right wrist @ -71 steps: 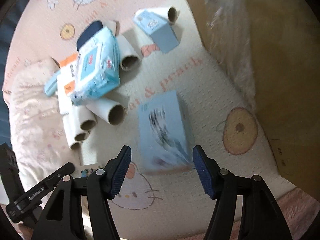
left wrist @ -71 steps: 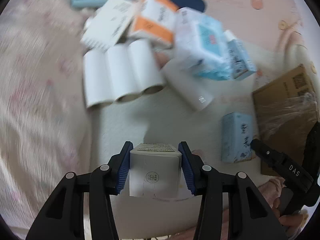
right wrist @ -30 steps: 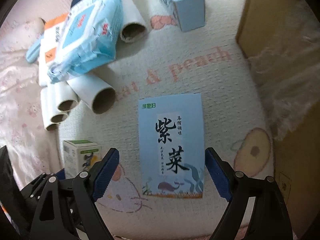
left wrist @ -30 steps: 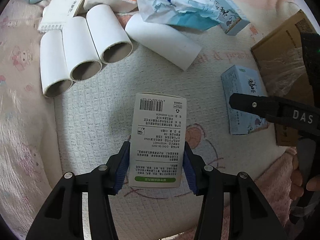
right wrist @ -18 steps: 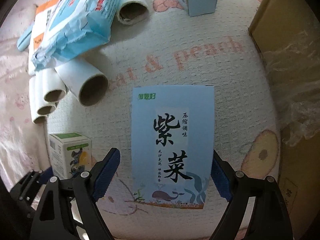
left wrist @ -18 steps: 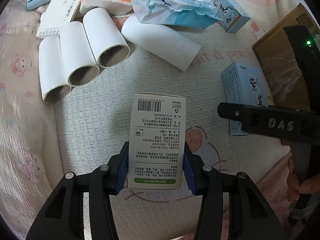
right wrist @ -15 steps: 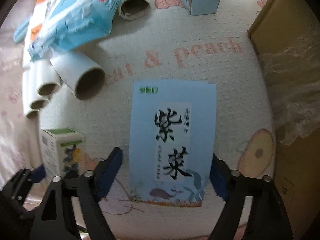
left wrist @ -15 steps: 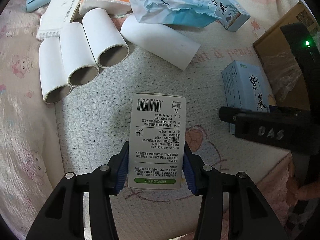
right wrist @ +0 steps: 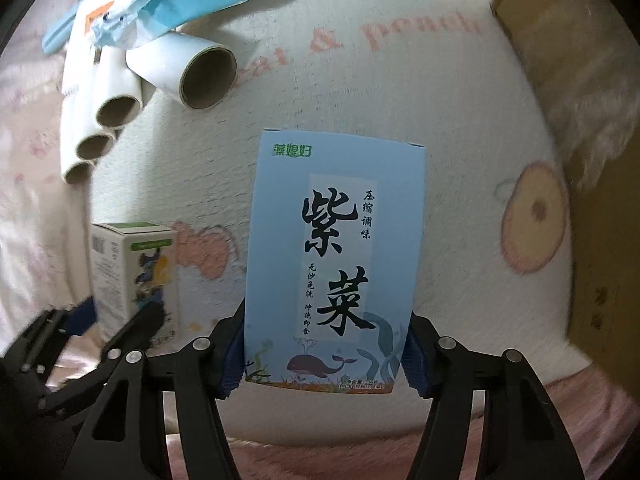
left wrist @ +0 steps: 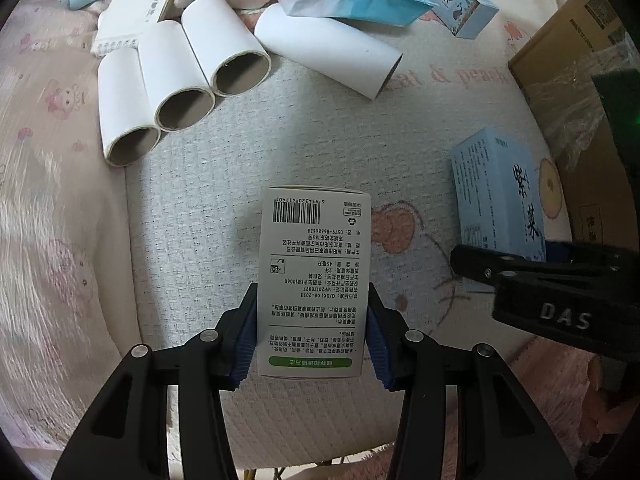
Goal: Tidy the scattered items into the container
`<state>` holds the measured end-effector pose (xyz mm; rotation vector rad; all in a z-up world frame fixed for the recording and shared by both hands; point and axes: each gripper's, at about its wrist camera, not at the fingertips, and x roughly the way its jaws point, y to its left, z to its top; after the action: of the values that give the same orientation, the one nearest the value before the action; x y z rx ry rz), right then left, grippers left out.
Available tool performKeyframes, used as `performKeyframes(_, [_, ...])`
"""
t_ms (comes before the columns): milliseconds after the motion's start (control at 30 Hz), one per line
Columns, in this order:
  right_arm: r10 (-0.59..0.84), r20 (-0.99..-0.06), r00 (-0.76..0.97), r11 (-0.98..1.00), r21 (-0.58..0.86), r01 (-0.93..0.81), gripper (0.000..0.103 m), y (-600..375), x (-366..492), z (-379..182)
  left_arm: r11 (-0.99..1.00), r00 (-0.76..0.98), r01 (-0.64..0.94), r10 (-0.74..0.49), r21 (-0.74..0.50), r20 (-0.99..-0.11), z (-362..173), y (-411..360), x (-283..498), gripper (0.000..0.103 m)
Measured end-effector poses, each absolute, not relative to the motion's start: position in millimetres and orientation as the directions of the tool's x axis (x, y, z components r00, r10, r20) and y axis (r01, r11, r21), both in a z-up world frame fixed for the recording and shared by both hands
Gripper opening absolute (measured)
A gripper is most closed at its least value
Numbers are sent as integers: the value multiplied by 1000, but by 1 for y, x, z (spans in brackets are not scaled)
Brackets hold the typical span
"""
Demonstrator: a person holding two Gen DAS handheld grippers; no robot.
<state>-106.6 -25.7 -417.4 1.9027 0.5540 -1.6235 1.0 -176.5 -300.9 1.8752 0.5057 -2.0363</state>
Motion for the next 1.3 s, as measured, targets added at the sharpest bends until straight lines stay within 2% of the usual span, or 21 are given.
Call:
performKeyframes(167, [-150,-953,263,-779,278,562,60,-17,-112,-406,-874,-106,482,8,-58,-994,-294,-183,10,51])
performKeyframes(367, [-212,-945,248,-768,318,556,59,-21,-119,-377,-843,-144,532,3,-80,-990,-276,-200,26,51])
performKeyframes(500, [-286,-922,262,-749,385,539,59,-17,-113,-356,-832,-176,549,-27,-76,-984,-254,-213,-11,51])
performKeyframes(800, [-474,-833,284,-687,552,472,59,3,-125,-294,-815,-294,572,-103,-88,-950,-201,-229,-24,51])
performKeyframes(1033, [-541,-803,249,-660,589,466,59,9,-136,-258,-832,-409,547,-171,-91,-896,-157,-226,-39,51])
performKeyframes(1300, [-585,-790,181,-636,586,502,59,17,-154,-216,-875,-476,476,-171,-89,-863,-115,-219,-63,51])
